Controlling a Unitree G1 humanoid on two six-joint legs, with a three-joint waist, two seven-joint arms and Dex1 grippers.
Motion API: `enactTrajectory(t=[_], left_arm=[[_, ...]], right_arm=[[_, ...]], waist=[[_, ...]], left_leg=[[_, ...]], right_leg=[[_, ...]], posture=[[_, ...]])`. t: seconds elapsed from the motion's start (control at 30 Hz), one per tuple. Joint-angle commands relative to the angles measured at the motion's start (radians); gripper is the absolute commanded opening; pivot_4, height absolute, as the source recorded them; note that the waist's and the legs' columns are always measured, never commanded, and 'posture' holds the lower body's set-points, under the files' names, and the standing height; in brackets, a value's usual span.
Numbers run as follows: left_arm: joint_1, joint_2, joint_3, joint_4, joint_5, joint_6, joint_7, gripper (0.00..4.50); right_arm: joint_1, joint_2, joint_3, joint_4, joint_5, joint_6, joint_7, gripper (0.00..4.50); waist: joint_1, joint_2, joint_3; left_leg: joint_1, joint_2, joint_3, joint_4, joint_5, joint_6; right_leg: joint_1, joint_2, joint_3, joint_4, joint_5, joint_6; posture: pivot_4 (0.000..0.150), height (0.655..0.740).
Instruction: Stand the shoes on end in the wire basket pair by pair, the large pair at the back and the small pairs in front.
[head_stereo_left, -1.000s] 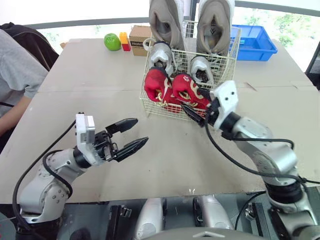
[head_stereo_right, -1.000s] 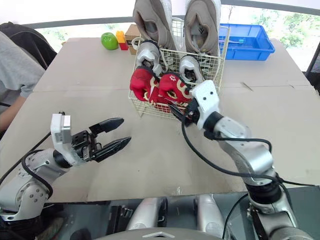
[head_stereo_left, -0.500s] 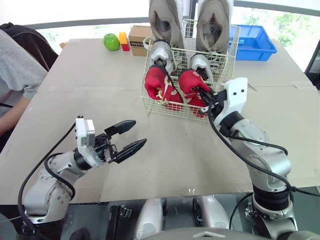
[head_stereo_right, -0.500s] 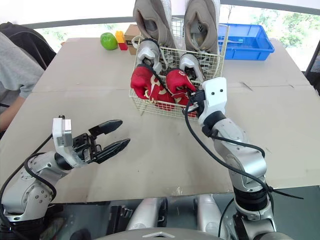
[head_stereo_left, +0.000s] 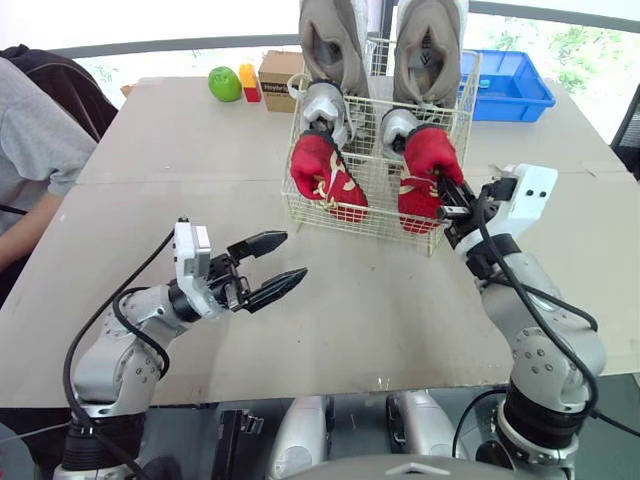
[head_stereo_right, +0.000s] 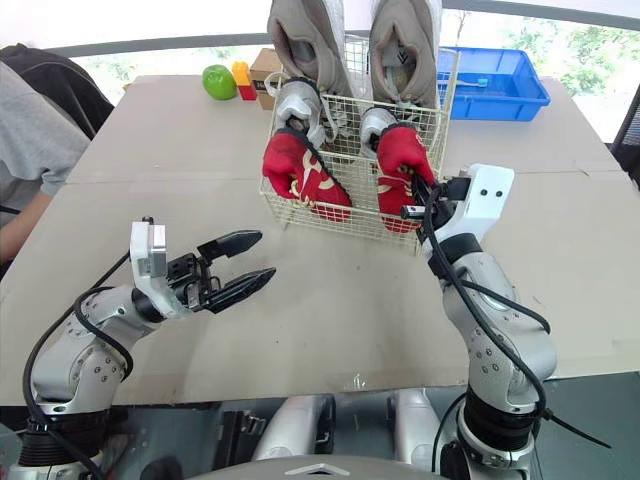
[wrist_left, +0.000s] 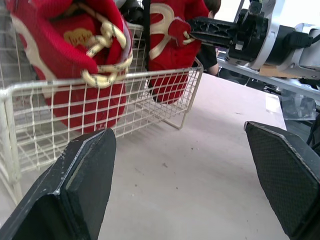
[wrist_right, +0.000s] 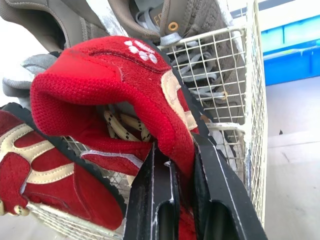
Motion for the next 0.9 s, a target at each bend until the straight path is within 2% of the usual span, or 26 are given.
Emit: enactTrajectory(t=[0.03,0.2,0.33,0.47,0.67,0.87,0.9], left_arm=[[-0.009,0.005,0.002,-0.027,-0.005,0.001,0.0,4.46],[-0.009,0.001,0.004,-0.053,-0.01,0.011,0.024,4.46],[-0.009,-0.004,0.002,-0.071,-0.01,0.017,0.045,4.46],[-0.009,-0.011,0.004,-0.085,-0.008,0.021,0.069,4.46],[0.002,-0.014,0.003,-0.099,-0.007,0.018,0.086,4.46],[0.006,-0.013,0.002,-0.104,-0.005,0.016,0.089,4.46],[0.006,-0.012,0.003,-0.107,-0.007,0.017,0.091,4.46]], right_arm=[[0.047,0.058,-0.055,0.031,0.082,0.008,-0.006,0.03],[-0.016,0.048,-0.063,0.03,0.193,-0.087,0.121,0.03],[-0.082,0.066,-0.082,0.056,0.241,-0.128,0.107,0.03],[0.007,0.036,-0.053,0.106,0.23,-0.102,0.099,0.03],[0.168,-0.085,0.013,0.169,0.07,-0.17,0.117,0.03],[0.145,-0.133,0.015,0.155,0.135,-0.141,0.155,0.03],[0.144,-0.142,0.01,0.153,0.148,-0.139,0.164,0.33]], waist=[[-0.001,0.0,0.0],[-0.004,0.001,0.0],[-0.011,0.001,0.001],[-0.012,0.001,0.0],[-0.012,-0.002,-0.002],[0.0,-0.003,-0.004],[0.0,-0.003,-0.004]], left_leg=[[0.0,0.0,0.0,0.0,0.0,0.0],[0.001,0.001,0.0,0.0,0.0,0.0],[0.001,0.001,0.001,0.0,0.0,0.0],[0.0,0.002,-0.001,-0.001,0.0,0.0],[0.001,0.0,0.002,-0.001,0.0,0.0],[0.002,0.0,0.001,0.0,0.0,0.0],[0.002,0.0,0.001,0.0,0.0,0.0]], right_leg=[[0.0,0.0,0.0,0.0,0.0,0.0],[0.0,0.001,0.0,0.0,0.0,0.0],[-0.001,0.001,0.001,0.0,0.0,0.0],[0.0,0.002,0.0,0.0,0.0,0.0],[0.001,0.0,0.002,-0.001,0.0,0.0],[0.002,0.0,0.001,-0.001,-0.001,-0.002],[0.002,0.0,0.001,-0.001,-0.001,-0.002]], posture=[[0.15,0.74],[0.15,0.74],[0.15,0.74],[0.15,0.74],[0.15,0.74],[0.15,0.74],[0.15,0.74]])
